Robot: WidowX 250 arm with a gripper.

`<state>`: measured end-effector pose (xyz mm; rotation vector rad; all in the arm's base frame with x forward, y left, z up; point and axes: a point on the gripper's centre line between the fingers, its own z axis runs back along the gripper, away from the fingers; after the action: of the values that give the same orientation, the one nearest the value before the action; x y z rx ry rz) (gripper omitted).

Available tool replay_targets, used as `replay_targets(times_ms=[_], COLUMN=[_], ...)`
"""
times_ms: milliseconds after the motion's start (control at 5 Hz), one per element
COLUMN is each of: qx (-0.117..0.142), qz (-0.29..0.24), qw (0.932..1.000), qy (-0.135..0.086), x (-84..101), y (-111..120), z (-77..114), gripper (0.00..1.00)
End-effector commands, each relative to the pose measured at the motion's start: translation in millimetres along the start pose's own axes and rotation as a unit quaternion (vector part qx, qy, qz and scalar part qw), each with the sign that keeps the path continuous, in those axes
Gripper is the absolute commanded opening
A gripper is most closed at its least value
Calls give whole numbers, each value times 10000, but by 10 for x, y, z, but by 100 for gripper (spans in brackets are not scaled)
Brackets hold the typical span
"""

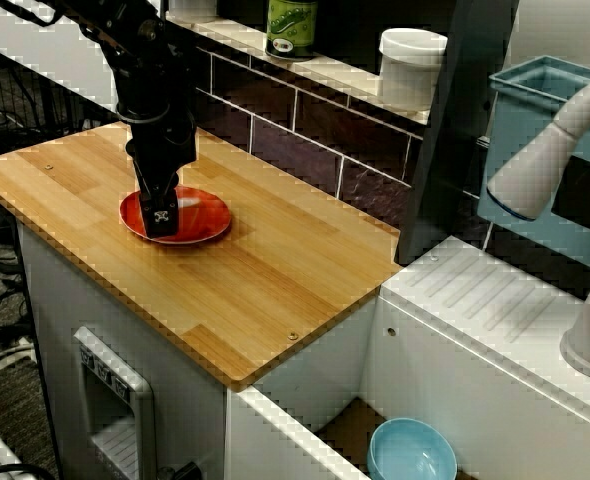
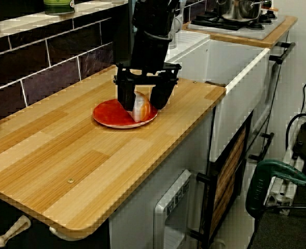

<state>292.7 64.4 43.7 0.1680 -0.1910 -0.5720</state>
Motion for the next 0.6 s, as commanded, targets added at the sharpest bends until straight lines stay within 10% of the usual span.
replay_targets(times_ms=[0, 200, 400], qx=[76, -3, -74], qz=[20, 190, 270], qw=[10000, 9998, 9996], qy=[26, 81, 102], x=[87, 100, 101], y=[6, 26, 43], z=[-38, -66, -56], gripper=[100, 0, 0])
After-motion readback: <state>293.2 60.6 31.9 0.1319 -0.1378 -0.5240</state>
